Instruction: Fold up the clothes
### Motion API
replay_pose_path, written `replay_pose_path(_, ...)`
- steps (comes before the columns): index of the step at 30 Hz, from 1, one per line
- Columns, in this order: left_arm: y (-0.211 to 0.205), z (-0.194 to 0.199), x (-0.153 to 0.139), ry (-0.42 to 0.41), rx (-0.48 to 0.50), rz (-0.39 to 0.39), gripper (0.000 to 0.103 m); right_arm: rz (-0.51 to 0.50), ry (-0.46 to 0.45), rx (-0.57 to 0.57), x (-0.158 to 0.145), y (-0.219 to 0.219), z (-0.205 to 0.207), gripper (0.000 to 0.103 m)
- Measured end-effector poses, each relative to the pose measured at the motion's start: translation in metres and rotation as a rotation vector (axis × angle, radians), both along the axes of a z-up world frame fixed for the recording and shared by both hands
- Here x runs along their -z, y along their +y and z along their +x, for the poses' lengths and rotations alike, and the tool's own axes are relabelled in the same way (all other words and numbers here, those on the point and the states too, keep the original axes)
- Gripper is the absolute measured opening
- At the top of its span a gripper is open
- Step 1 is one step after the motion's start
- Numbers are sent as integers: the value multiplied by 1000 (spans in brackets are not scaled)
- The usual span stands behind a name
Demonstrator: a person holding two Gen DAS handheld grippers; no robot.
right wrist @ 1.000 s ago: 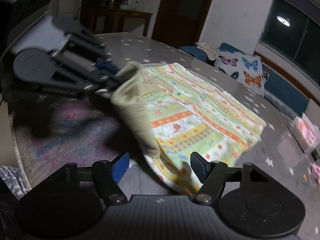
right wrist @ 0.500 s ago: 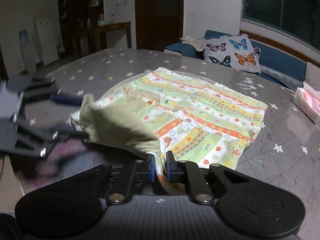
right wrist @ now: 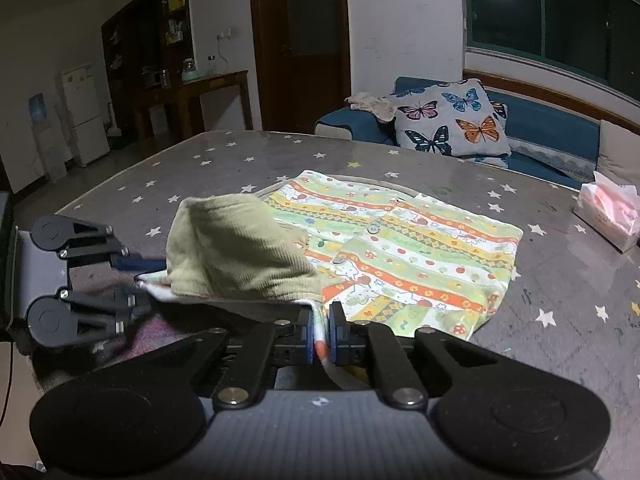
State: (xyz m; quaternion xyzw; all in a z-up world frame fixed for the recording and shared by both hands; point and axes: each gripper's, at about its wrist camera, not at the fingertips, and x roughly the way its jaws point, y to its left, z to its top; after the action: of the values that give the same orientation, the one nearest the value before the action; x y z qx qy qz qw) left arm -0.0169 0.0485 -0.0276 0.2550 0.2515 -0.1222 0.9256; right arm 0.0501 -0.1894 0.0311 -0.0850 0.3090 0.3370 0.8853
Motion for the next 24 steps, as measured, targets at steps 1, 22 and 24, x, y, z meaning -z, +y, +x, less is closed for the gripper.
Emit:
replay_pose_path(1,1,-2,-3,-6,-3,-12,9,0,-4,2,0,0,-2,6)
replay_pose_path(22,-6,-73,-98,-53,61,-149,8,5,-53,-27,-40,-27,-25,5)
replay_pose_path(24,-5,-55,-100,-55,46,-151,8,-6,-59,-24,-42,-22,-11,4)
